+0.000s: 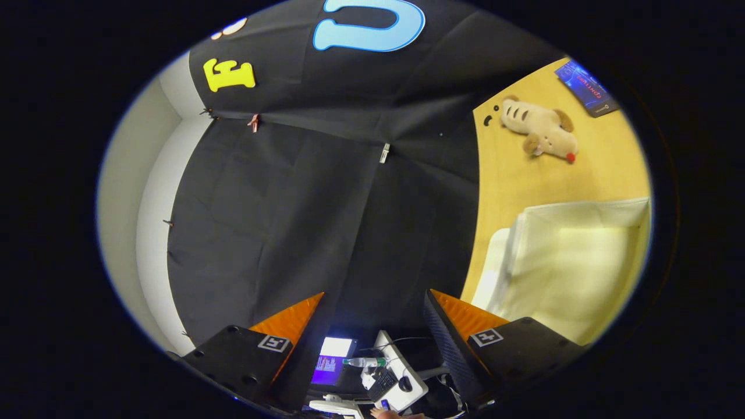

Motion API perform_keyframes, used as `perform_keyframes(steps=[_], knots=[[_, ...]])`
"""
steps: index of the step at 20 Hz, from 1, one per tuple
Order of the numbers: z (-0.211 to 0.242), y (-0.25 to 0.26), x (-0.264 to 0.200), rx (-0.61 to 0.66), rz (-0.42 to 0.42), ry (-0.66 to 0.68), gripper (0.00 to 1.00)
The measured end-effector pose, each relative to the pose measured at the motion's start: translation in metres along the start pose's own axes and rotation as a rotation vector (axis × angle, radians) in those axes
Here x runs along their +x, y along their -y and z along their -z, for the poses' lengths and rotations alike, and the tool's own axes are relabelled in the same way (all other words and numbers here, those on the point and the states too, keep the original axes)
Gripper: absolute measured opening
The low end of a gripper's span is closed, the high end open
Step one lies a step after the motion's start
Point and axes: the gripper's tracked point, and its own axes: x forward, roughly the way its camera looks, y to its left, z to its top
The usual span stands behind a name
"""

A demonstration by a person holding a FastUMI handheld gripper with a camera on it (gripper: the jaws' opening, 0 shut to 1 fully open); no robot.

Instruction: Open the storage box then place both shoes into the box .Put the left shoe in first, then the right shoe, with the right side of both shoes facing outward in a uniform manner.

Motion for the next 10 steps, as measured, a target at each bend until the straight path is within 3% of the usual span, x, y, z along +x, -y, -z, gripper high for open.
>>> perform_keyframes(steps=[10], knots=[[-0.015,0.070,-0.147,-0.283,0.276,0.148,0.96]])
